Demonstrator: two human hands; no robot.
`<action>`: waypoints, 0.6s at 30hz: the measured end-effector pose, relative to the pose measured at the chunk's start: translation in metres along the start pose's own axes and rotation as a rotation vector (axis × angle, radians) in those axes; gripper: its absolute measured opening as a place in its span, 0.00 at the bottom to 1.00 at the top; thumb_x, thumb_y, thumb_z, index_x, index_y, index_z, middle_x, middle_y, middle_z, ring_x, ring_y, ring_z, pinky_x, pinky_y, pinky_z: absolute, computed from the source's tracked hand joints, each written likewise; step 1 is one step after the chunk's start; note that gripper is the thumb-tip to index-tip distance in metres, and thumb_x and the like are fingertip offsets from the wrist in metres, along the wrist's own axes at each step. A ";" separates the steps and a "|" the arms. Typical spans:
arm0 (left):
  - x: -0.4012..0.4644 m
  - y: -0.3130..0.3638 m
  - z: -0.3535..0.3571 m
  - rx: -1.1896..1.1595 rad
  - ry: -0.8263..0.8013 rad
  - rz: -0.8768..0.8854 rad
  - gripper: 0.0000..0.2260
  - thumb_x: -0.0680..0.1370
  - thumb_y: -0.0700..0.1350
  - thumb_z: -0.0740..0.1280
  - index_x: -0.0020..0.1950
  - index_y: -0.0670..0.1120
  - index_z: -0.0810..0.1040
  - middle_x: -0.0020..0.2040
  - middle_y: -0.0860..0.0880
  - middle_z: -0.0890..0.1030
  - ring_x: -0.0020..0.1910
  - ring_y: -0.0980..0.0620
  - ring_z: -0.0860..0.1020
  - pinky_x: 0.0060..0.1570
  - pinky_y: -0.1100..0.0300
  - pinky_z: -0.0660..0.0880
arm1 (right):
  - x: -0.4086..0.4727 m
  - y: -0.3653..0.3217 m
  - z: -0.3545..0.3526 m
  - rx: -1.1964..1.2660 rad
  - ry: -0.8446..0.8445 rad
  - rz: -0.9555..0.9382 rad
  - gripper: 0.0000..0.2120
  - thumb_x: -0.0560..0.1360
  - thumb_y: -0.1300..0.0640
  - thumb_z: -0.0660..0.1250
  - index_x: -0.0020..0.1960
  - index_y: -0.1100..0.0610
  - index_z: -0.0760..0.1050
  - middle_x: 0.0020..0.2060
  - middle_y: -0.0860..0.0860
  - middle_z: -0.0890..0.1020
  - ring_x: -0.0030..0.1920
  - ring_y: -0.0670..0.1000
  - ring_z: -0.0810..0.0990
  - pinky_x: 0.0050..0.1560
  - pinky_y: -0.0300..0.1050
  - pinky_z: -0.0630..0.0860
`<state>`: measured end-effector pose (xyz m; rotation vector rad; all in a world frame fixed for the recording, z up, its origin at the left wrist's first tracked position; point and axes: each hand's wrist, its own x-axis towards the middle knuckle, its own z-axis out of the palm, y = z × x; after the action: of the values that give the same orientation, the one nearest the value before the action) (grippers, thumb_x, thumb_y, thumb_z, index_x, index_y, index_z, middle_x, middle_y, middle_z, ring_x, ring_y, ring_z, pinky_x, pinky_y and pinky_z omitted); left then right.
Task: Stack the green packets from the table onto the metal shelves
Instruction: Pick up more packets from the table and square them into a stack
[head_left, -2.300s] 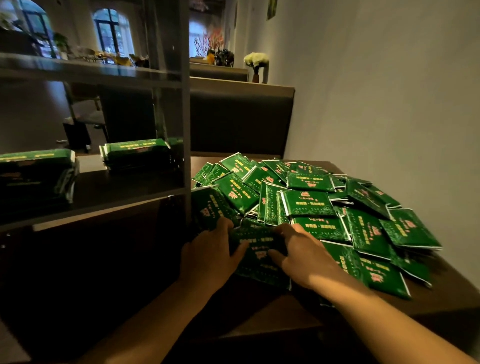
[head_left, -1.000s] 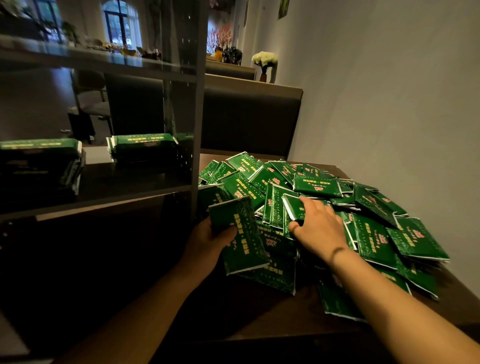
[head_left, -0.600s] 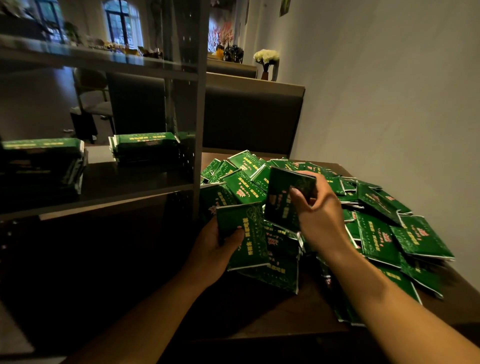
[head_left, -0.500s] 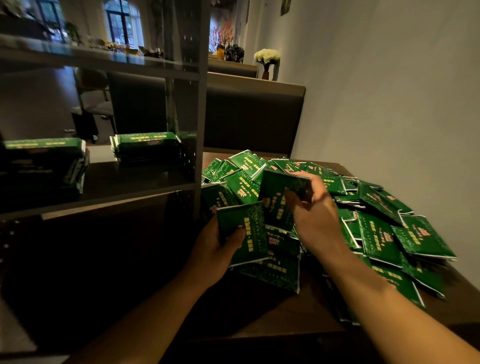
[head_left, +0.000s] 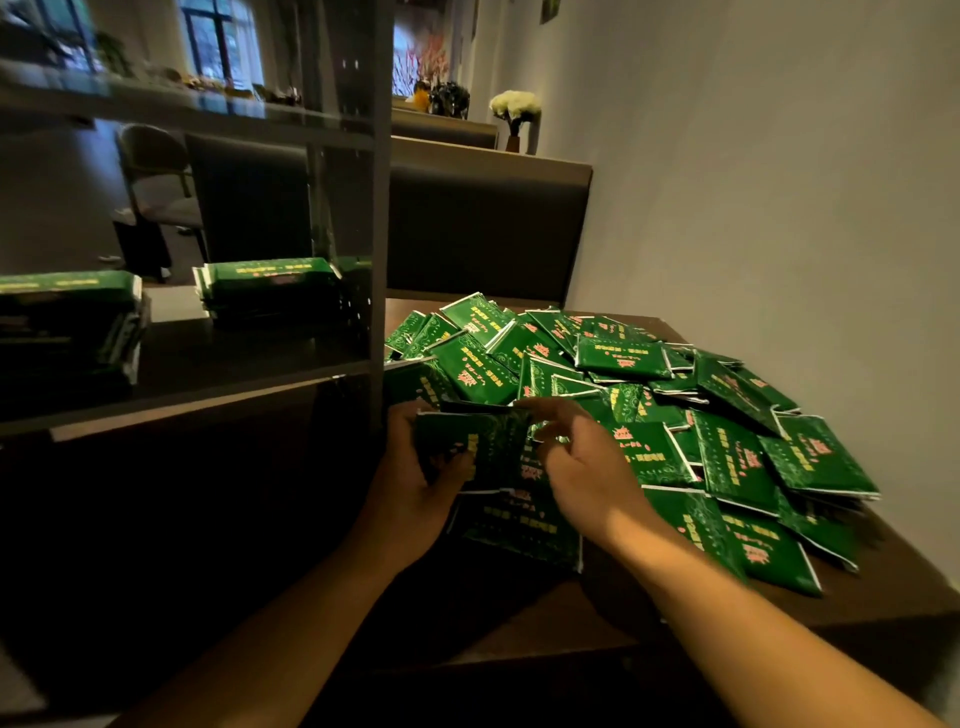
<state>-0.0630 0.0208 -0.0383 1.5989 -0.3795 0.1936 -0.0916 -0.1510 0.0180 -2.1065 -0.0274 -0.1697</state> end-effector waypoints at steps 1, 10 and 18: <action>0.000 -0.002 0.000 -0.006 0.005 0.009 0.23 0.76 0.37 0.68 0.59 0.60 0.62 0.56 0.57 0.74 0.53 0.67 0.77 0.46 0.70 0.77 | -0.001 0.003 -0.007 -0.050 0.026 -0.001 0.19 0.79 0.67 0.56 0.62 0.47 0.74 0.45 0.50 0.79 0.21 0.40 0.68 0.21 0.34 0.65; 0.003 0.014 0.013 -0.017 0.018 0.024 0.19 0.77 0.35 0.65 0.58 0.56 0.66 0.52 0.58 0.77 0.48 0.74 0.76 0.42 0.78 0.71 | -0.022 0.038 -0.057 -0.391 0.109 0.016 0.14 0.79 0.59 0.64 0.61 0.44 0.73 0.57 0.41 0.74 0.54 0.42 0.73 0.54 0.37 0.72; 0.022 0.047 0.057 0.017 -0.165 0.064 0.17 0.78 0.38 0.65 0.54 0.59 0.68 0.49 0.51 0.79 0.46 0.58 0.79 0.44 0.65 0.78 | -0.049 0.062 -0.092 -0.802 0.172 0.220 0.22 0.76 0.45 0.66 0.68 0.45 0.66 0.66 0.47 0.69 0.66 0.51 0.67 0.62 0.48 0.70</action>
<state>-0.0651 -0.0394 0.0094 1.6254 -0.5583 0.1133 -0.1442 -0.2590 0.0051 -2.8580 0.4394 -0.2573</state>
